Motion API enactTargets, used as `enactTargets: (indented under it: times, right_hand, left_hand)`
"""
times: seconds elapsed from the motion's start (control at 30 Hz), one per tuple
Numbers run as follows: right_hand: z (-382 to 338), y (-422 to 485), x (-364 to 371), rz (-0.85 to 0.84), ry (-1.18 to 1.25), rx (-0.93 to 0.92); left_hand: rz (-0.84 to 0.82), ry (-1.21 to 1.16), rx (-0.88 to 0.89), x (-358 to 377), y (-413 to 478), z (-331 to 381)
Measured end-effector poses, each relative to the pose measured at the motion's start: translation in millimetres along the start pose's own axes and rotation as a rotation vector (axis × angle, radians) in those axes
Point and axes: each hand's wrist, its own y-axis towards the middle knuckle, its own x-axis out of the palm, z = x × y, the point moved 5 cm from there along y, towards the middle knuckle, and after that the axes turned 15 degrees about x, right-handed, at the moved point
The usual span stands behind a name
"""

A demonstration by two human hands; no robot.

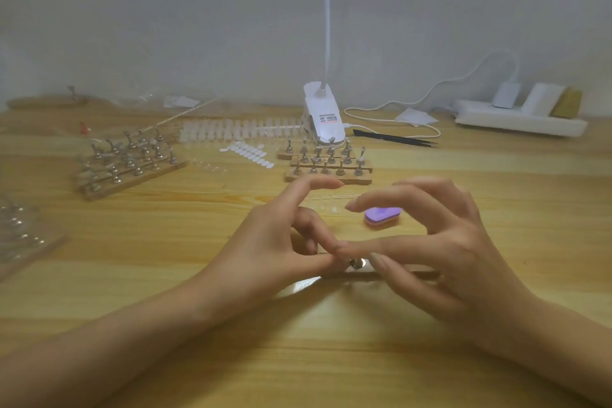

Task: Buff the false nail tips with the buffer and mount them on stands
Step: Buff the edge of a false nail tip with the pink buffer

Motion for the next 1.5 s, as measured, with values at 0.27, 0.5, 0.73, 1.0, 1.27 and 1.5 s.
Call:
enactTargets:
  times: [0.27, 0.5, 0.73, 1.0, 1.27, 1.5]
  right_hand:
    - [87, 40, -24, -0.231, -0.015, 0.379]
    - [117, 41, -2, -0.376, 0.083, 0.502]
    - [101, 32, -3, -0.251, 0.299, 0.394]
    - [91, 29, -1, -0.143, 0.473, 0.403]
    - [98, 32, 10, -0.259, 0.879, 0.709]
    - [75, 37, -11, 0.043, 0.358, 0.247]
  left_hand:
    - [-0.143, -0.045, 0.066, -9, 4, -3]
    - [-0.306, 0.364, 0.020, -28, 39, -8]
    - [-0.291, 0.542, 0.136, 0, 79, 2]
    - [-0.017, 0.609, 0.220, 12, 90, 10]
    - [-0.003, 0.958, 0.633, 13, 82, 33]
    - [0.052, 0.346, 0.044, -10, 90, 8]
